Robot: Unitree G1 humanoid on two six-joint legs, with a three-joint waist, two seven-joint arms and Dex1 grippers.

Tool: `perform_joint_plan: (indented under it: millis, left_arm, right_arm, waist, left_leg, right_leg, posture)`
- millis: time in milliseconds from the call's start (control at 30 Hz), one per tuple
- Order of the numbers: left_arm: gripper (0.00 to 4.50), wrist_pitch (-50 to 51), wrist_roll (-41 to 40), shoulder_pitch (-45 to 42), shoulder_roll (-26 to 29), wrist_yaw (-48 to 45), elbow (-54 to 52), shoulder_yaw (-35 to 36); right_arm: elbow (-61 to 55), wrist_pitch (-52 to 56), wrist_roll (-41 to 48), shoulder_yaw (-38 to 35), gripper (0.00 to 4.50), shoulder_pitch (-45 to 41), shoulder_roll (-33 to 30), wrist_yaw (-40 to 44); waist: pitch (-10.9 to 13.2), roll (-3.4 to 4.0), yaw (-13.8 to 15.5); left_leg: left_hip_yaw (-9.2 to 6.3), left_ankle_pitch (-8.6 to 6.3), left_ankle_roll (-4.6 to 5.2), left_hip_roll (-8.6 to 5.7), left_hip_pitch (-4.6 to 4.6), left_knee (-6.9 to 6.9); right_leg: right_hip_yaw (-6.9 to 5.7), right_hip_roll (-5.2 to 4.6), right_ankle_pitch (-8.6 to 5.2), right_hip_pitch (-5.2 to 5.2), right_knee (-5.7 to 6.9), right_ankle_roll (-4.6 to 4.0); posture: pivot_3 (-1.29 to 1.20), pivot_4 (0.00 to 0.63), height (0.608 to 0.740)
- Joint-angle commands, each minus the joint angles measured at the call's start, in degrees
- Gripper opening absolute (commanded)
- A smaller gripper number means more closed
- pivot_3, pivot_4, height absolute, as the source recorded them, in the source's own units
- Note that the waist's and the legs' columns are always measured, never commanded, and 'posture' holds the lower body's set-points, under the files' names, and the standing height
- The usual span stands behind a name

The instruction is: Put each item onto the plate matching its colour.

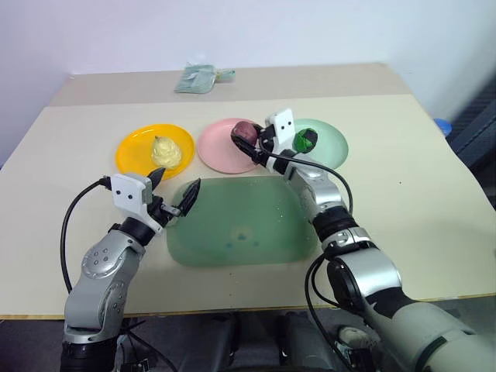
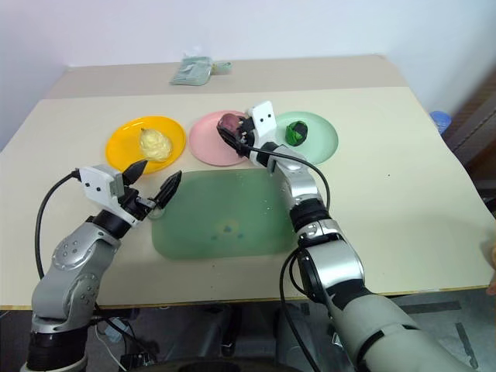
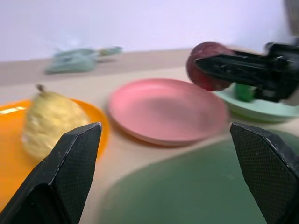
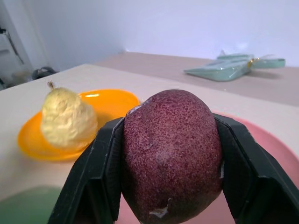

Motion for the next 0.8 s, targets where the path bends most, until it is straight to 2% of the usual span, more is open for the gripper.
perform_joint_plan:
  millis: [33, 100, 200, 300, 467, 600, 733, 800]
  left_arm:
    - [4.50, -2.1, 2.6, 0.2, -0.8, 2.1, -0.7, -0.1]
    - [4.50, -2.5, 3.3, 1.0, -1.2, 2.4, -1.3, -0.2]
    - [4.50, -2.6, 3.3, 1.7, -1.6, 2.5, -1.9, 0.2]
    - [4.50, -2.9, 3.2, 2.6, -1.6, 2.1, -2.5, 0.3]
    - [4.50, -2.5, 1.0, 5.9, 0.0, -2.3, -3.5, 0.3]
    - [4.50, -2.1, -1.8, 8.3, 2.3, -6.9, -4.1, 1.3]
    - [4.50, -3.0, -7.0, 12.0, 7.2, -16.2, -4.3, 3.7]
    - [4.50, -3.1, -8.7, 12.7, 8.7, -18.5, -4.3, 4.6]
  right_arm:
    - [7.5, -5.1, -1.2, -1.8, 2.12, -4.3, 1.3, -1.3]
    - [11.0, -6.2, -1.8, -2.4, 3.14, -5.6, 1.8, -1.8]
    - [13.4, -7.3, -2.7, -3.1, 4.38, -6.5, 2.0, -2.3]
    - [14.1, -8.2, -3.3, -3.8, 4.46, -6.6, 2.0, -3.4]
    - [7.5, -9.8, -1.5, -5.4, 4.46, -2.4, 0.0, 1.4]
    - [-11.0, -5.8, 0.2, -3.8, 4.46, 8.1, -2.4, 6.7]
    - [-43.4, 10.2, 4.4, -1.2, 4.46, 25.3, -9.3, 10.1]
    - [-52.9, 16.0, 5.8, -0.6, 4.46, 30.3, -12.4, 10.3]
  waist:
    - [0.0, 0.00, -0.2]
    - [0.0, 0.01, -0.3]
    - [0.0, 0.01, -0.3]
    - [0.0, 0.02, -0.3]
    - [0.0, 0.03, -0.2]
    - [0.0, 0.03, 0.1]
    - [0.0, 0.07, 0.3]
    - [0.0, 0.11, 0.2]
  left_leg:
    - [-0.02, 0.00, 0.00, 0.01, 0.00, -0.01]
    - [-0.01, 0.00, 0.00, 0.01, 0.00, -0.04]
    - [-0.01, 0.00, -0.01, 0.01, 0.00, -0.05]
    - [-0.01, 0.00, -0.01, 0.01, 0.00, -0.04]
    - [0.00, 0.00, -0.01, 0.01, -0.01, -0.05]
    - [-0.03, 0.00, 0.00, 0.01, -0.01, -0.01]
    - [-0.03, -0.01, 0.02, 0.01, -0.02, -0.03]
    - [-0.01, -0.01, 0.01, 0.01, -0.07, -0.03]
  right_leg:
    - [0.00, 0.01, 0.00, 0.00, 0.00, 0.00]
    - [0.00, 0.01, 0.00, -0.04, 0.01, 0.00]
    - [0.01, 0.01, 0.00, -0.05, 0.01, 0.00]
    - [0.01, 0.01, 0.00, -0.06, 0.02, -0.01]
    - [0.03, 0.01, 0.00, -0.06, 0.02, -0.01]
    - [0.02, 0.01, 0.00, -0.09, 0.01, 0.00]
    - [0.03, -0.01, -0.01, -0.08, 0.00, -0.01]
    - [0.06, -0.02, -0.01, -0.10, 0.00, -0.01]
  posture:
    - [0.00, 0.150, 0.740]
    - [0.00, 0.150, 0.740]
    - [0.00, 0.150, 0.740]
    - [0.00, 0.150, 0.740]
    - [0.00, 0.150, 0.740]
    - [0.00, 0.150, 0.740]
    - [0.00, 0.150, 0.740]
    - [0.00, 0.150, 0.740]
